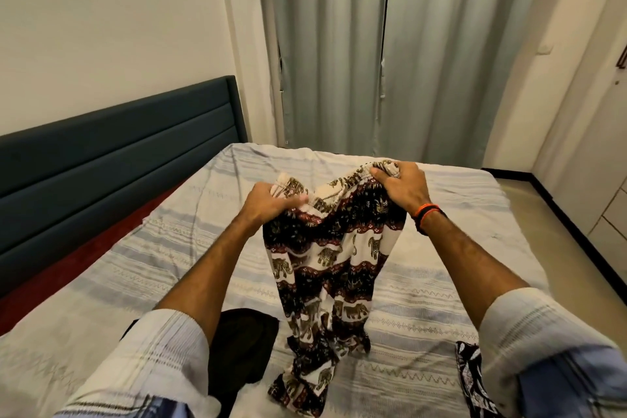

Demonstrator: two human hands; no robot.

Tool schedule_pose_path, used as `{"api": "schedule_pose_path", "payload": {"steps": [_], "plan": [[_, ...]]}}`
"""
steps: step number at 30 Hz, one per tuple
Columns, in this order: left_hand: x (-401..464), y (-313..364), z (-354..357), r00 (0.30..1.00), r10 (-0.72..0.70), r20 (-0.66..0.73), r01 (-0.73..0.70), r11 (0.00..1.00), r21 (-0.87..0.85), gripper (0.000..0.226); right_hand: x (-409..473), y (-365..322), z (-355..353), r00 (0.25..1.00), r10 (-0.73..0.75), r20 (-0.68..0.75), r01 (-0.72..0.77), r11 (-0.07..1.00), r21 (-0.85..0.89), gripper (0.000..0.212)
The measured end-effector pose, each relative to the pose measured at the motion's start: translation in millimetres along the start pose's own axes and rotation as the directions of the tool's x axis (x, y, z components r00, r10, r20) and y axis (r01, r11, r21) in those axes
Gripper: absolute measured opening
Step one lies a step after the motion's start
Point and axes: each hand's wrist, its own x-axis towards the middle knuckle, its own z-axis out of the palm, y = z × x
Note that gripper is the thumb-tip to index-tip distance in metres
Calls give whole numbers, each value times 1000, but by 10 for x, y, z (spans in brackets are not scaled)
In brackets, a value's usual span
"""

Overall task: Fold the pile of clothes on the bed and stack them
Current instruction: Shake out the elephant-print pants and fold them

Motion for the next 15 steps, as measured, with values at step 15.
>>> {"api": "schedule_pose_path", "payload": {"steps": [15], "plan": [[-27,183,52,926,59,-373,-24,995,96,35,-14,53,-142,994,76,75,-70,995,-72,42]]}}
